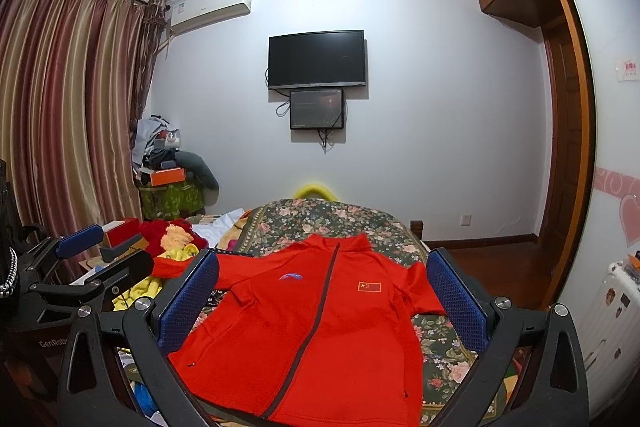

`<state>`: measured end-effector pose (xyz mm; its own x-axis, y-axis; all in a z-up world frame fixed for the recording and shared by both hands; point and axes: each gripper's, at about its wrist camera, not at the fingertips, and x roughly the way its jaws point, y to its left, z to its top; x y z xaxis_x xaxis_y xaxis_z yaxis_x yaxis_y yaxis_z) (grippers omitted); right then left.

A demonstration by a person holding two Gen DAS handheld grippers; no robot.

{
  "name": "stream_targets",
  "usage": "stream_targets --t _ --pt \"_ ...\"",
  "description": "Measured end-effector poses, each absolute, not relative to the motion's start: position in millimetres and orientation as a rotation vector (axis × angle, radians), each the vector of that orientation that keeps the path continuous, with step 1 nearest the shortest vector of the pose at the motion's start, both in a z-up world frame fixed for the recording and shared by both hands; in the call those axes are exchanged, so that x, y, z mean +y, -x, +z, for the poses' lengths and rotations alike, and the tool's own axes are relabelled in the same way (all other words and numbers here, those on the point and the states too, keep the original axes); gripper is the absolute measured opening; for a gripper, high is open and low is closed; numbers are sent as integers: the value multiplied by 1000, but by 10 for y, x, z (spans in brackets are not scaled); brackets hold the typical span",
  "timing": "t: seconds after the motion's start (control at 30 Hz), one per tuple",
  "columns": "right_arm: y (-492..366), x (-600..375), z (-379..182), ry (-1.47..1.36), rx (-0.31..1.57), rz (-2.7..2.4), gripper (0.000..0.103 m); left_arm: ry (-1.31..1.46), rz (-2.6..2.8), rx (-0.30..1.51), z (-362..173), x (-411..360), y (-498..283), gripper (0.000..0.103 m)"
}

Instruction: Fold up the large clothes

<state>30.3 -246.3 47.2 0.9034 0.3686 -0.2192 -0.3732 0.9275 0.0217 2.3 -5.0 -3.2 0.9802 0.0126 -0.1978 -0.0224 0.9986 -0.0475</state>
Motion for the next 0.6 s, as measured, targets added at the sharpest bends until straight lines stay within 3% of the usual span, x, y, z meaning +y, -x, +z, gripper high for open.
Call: stream_targets --t 0.6 --pt "-303 -2460 459 21 222 384 103 40 17 197 -32 -73 -38 103"
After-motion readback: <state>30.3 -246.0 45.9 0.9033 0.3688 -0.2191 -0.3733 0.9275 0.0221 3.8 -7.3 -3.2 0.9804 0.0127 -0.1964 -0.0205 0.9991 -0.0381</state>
